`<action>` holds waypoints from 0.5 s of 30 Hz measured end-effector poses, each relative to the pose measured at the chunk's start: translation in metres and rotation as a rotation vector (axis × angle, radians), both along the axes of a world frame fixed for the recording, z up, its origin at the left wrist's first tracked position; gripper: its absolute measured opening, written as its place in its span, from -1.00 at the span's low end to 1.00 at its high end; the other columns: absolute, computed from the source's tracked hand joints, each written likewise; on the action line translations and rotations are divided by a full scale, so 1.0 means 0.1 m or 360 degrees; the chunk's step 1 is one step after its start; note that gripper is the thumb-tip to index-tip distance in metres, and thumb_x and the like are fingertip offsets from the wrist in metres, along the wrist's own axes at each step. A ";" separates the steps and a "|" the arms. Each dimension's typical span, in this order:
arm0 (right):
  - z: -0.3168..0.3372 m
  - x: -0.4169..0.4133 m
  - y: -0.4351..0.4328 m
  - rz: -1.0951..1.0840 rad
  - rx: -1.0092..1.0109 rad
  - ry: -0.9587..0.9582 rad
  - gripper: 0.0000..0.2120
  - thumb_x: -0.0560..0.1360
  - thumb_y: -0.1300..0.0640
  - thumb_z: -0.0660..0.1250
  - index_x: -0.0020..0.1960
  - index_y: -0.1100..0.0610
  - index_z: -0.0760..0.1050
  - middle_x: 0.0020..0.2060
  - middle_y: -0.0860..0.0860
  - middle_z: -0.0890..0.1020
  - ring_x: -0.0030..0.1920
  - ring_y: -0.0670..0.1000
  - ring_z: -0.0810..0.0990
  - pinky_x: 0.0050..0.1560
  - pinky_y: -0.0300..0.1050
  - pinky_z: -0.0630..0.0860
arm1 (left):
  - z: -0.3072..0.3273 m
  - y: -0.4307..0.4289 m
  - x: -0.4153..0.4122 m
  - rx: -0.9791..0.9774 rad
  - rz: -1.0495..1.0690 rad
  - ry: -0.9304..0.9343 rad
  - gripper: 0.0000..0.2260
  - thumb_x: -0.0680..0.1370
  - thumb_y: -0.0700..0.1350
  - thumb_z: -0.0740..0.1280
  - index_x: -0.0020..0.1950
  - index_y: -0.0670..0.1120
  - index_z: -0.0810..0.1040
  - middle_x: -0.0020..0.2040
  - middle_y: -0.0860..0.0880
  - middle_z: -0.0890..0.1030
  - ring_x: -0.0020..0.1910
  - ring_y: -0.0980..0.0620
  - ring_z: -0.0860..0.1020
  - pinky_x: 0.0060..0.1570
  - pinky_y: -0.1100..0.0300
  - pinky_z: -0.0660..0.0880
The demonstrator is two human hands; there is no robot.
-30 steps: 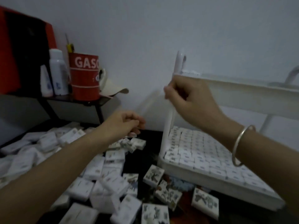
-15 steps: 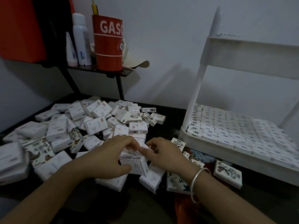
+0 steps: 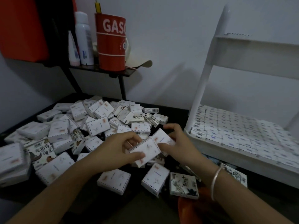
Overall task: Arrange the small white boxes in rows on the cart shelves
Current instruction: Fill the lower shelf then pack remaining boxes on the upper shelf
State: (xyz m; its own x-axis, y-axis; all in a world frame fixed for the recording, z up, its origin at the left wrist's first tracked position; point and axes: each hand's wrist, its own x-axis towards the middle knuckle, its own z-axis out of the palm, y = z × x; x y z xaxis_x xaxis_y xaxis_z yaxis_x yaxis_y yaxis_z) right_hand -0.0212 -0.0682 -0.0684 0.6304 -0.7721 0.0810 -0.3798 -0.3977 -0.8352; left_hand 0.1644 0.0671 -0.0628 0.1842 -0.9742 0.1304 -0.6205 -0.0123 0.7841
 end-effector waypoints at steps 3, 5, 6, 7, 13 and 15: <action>0.18 -0.21 0.00 0.0098 -0.0013 -0.0068 -0.49 0.48 0.09 0.38 0.28 -0.34 0.31 0.04 -0.08 0.55 -0.18 -0.07 0.66 -0.34 -0.25 0.57 | 0.14 -0.08 -0.11 0.0029 -0.0057 0.0190 -0.70 0.33 0.19 0.45 0.02 0.21 0.57 -0.05 0.39 0.58 -0.03 0.34 0.57 0.04 0.25 0.53; 0.30 -0.35 -0.01 0.0094 -0.0025 -0.0129 -0.61 0.48 0.10 0.38 0.17 -0.30 0.40 0.04 -0.06 0.58 -0.12 -0.10 0.64 -0.33 -0.25 0.57 | 0.26 -0.15 -0.21 0.0057 -0.0135 0.0245 -0.74 0.38 0.18 0.43 0.04 0.21 0.58 -0.01 0.41 0.60 0.00 0.38 0.57 0.06 0.28 0.50; 0.36 -0.43 -0.02 0.0072 -0.0018 -0.0170 -0.65 0.48 0.11 0.40 0.12 -0.26 0.42 0.04 -0.06 0.61 -0.09 -0.10 0.64 -0.29 -0.18 0.60 | 0.32 -0.18 -0.26 0.0063 -0.0188 0.0271 -0.80 0.45 0.12 0.42 0.06 0.19 0.59 0.00 0.34 0.63 -0.02 0.33 0.60 0.01 0.28 0.51; 0.41 -0.50 -0.03 0.0039 -0.0001 -0.0207 -0.69 0.47 0.12 0.41 0.09 -0.23 0.44 0.03 -0.06 0.63 -0.07 -0.06 0.65 -0.21 -0.06 0.64 | 0.38 -0.21 -0.31 0.0061 -0.0229 0.0299 -0.85 0.50 0.04 0.40 0.07 0.17 0.60 0.00 0.26 0.66 -0.05 0.28 0.62 -0.06 0.29 0.52; 0.89 -0.97 -0.13 -0.0125 -0.0084 -0.0405 -0.82 0.47 0.16 0.41 -0.04 -0.10 0.50 -0.08 -0.08 0.70 -0.16 -0.04 0.69 -0.30 -0.23 0.55 | 0.97 -0.45 -0.66 -0.0084 -0.0347 0.0390 -0.81 0.56 -0.12 0.33 0.14 0.06 0.63 -0.06 0.04 0.69 -0.13 0.06 0.63 -0.22 0.24 0.56; 1.11 -1.12 -0.17 -0.0141 -0.0149 -0.0446 -0.84 0.46 0.17 0.42 -0.06 -0.05 0.51 -0.13 -0.08 0.71 -0.19 -0.05 0.69 -0.36 -0.30 0.49 | 1.23 -0.54 -0.76 -0.0126 -0.0403 0.0363 -0.80 0.56 -0.13 0.34 0.17 0.01 0.62 -0.08 -0.02 0.69 -0.14 -0.05 0.63 -0.28 0.20 0.57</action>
